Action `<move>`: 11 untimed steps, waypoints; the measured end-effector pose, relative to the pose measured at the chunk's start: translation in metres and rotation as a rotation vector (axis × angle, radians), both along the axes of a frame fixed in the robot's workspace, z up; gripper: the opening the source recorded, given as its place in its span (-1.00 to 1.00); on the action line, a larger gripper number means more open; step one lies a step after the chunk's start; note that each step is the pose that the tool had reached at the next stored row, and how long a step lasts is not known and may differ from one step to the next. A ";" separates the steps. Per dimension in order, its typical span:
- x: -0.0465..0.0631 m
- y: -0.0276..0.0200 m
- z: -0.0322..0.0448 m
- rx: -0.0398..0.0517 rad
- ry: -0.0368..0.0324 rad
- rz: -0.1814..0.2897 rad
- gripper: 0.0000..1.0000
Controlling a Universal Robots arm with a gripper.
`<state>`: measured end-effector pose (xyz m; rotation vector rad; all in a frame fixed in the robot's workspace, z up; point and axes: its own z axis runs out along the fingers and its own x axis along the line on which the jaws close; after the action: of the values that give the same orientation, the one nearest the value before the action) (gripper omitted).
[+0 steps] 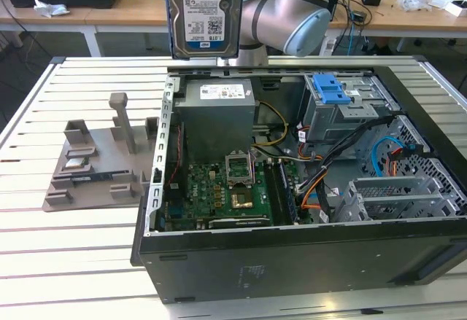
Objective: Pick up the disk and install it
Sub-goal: 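Pick up the disk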
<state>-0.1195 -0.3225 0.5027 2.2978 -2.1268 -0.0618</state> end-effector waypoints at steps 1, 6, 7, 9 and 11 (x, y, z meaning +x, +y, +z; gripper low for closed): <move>0.001 -0.0001 -0.0004 0.0001 -0.0001 0.000 -0.26; 0.004 -0.0012 -0.0021 0.0001 -0.0001 0.000 -0.26; 0.004 -0.0014 -0.0022 0.0001 -0.0001 0.000 -0.26; 0.005 -0.0017 -0.0026 0.0000 0.0000 0.000 -0.26; 0.005 -0.0020 -0.0029 0.0000 0.0000 0.000 -0.26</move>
<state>-0.1141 -0.3244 0.4997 2.2977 -2.1269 -0.0618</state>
